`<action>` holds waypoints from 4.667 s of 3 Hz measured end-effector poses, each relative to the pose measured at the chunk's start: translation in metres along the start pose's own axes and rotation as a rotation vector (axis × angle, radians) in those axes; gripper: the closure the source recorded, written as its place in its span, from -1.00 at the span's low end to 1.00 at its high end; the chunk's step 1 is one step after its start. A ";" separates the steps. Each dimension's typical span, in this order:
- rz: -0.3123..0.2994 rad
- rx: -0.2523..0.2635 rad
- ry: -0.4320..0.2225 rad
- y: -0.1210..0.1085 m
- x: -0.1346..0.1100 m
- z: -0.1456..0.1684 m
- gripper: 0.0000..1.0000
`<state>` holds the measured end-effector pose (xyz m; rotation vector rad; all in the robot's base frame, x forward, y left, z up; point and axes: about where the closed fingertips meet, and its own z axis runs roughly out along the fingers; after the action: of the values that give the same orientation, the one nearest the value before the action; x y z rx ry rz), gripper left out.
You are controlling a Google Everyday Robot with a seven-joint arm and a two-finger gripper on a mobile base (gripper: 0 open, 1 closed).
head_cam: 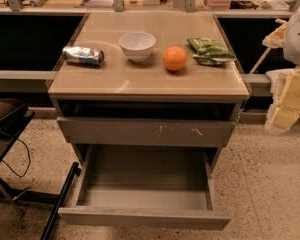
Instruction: Place green jalapeno chip bag into middle drawer
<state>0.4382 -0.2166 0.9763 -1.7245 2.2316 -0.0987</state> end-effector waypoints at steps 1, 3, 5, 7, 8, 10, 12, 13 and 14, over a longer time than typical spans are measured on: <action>0.000 0.000 0.000 0.000 0.000 0.000 -1.00; -0.021 0.068 0.004 -0.067 -0.018 0.001 -1.00; -0.014 0.030 0.181 -0.189 -0.032 0.073 -1.00; 0.121 0.047 0.181 -0.253 0.007 0.124 -1.00; 0.112 0.135 0.133 -0.275 -0.005 0.109 -1.00; 0.143 -0.033 0.005 -0.249 0.013 0.170 -1.00; 0.249 -0.107 -0.193 -0.246 0.042 0.232 -1.00; 0.249 -0.085 -0.204 -0.254 0.038 0.236 -1.00; 0.193 -0.056 -0.302 -0.257 0.015 0.210 -1.00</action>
Offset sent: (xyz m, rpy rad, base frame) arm 0.0320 -0.0023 0.0118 0.0291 -0.0290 0.0414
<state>0.7351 -0.2710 0.8376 -1.4304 2.1741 0.2540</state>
